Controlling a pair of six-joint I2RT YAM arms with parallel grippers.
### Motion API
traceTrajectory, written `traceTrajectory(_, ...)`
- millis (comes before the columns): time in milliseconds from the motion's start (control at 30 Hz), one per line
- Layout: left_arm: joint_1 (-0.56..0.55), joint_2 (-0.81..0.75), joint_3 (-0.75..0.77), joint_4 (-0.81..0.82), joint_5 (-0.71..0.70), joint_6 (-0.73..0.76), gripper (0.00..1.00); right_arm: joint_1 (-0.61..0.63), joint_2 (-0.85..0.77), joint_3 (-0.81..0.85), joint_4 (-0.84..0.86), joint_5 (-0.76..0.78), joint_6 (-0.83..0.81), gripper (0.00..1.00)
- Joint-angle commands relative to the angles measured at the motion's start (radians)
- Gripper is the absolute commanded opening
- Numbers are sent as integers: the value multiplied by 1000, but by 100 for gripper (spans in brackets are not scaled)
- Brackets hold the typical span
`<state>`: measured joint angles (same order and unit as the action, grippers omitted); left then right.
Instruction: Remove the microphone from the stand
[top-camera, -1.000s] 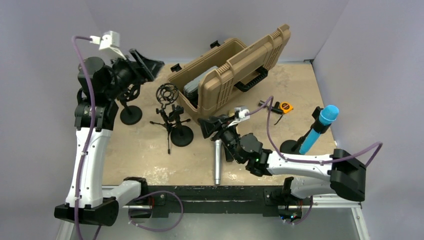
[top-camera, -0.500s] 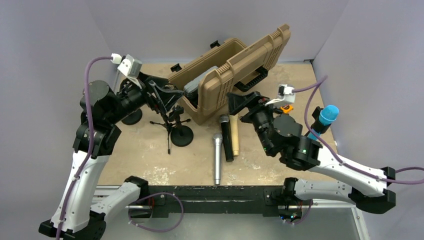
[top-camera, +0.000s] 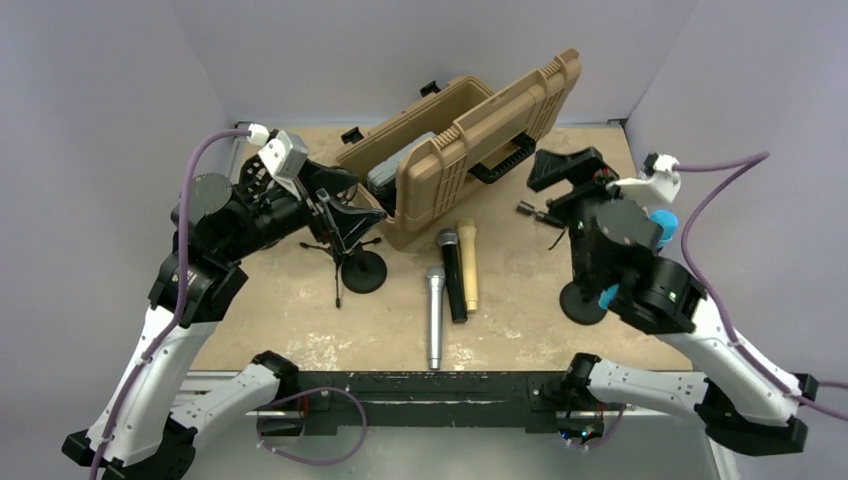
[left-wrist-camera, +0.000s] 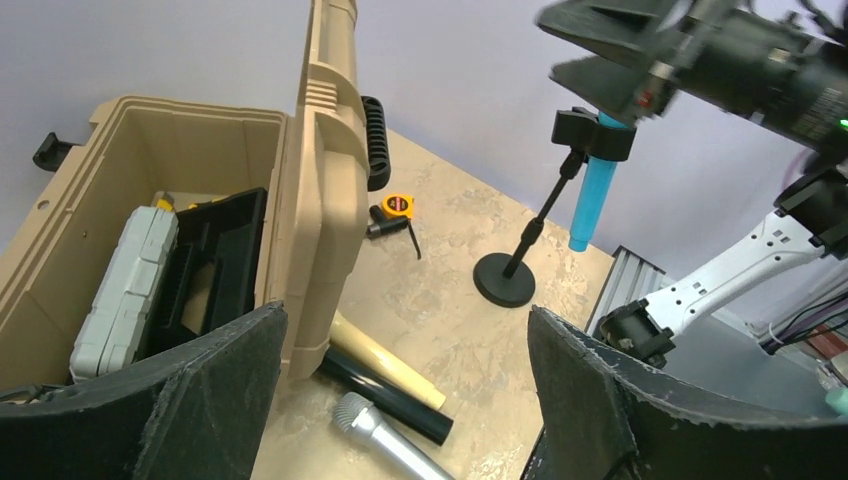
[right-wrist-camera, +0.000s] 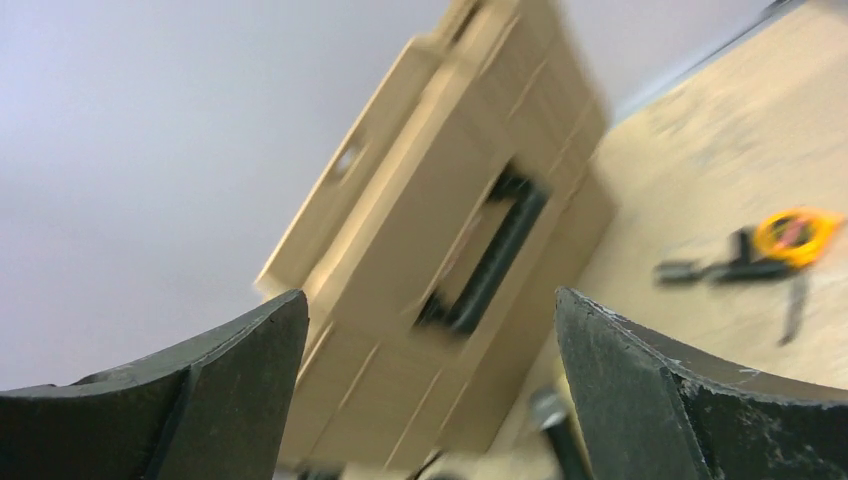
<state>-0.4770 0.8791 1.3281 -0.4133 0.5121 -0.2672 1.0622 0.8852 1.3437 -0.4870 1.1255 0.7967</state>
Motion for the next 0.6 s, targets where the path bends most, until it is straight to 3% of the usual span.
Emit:
traceTrajectory(0, -23, -22, -11, 27, -26, 34, 88, -270, 124, 49, 119, -98, -261, 91)
traceTrajectory(100, -32, -37, -23, 29, -41, 44, 89, -362, 187, 100, 109, -87, -319, 90)
traceTrajectory(233, -46, -52, -32, 28, -60, 52, 89, -440, 251, 189, -100, -10, -196, 93)
traceTrajectory(433, -85, -68, -29, 26, -57, 55, 89, -510, 191, 208, -211, 11, -96, 95)
traceTrajectory(567, -124, -72, -39, 52, -8, 52, 89, -532, 153, 220, -185, -43, -116, 96)
